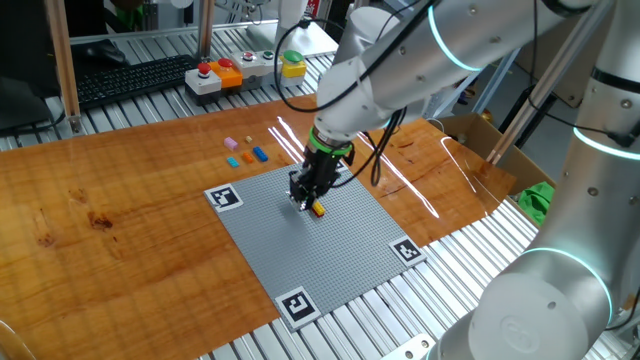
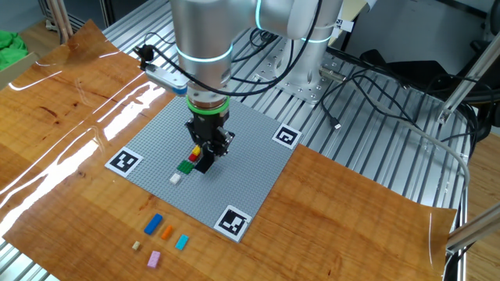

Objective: Stack small Lego blocks randomly, one at a time

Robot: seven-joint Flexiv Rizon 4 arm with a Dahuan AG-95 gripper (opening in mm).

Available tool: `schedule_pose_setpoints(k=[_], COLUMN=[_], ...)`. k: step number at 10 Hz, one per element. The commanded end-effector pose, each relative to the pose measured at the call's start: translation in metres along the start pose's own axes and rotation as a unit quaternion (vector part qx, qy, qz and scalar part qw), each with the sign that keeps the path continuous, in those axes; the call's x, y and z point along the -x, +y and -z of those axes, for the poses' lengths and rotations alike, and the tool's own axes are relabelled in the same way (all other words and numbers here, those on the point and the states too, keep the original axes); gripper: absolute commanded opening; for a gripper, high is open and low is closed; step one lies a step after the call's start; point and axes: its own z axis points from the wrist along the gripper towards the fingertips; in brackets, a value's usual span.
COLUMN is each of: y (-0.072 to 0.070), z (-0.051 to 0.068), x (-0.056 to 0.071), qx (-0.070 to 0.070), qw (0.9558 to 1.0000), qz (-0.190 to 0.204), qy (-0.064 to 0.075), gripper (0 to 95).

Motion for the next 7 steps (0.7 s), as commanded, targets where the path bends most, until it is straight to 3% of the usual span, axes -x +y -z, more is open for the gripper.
schedule_pose_setpoints(k=[1, 7], y=[0.0, -0.008], z=[-0.001, -0.011], x=[-0.001, -0.014], qx=[-0.005, -0.006], qw=[1.0, 0.9999], qz=[0.002, 0.008], qy=[0.0, -0.007], gripper=[0.0, 0.0])
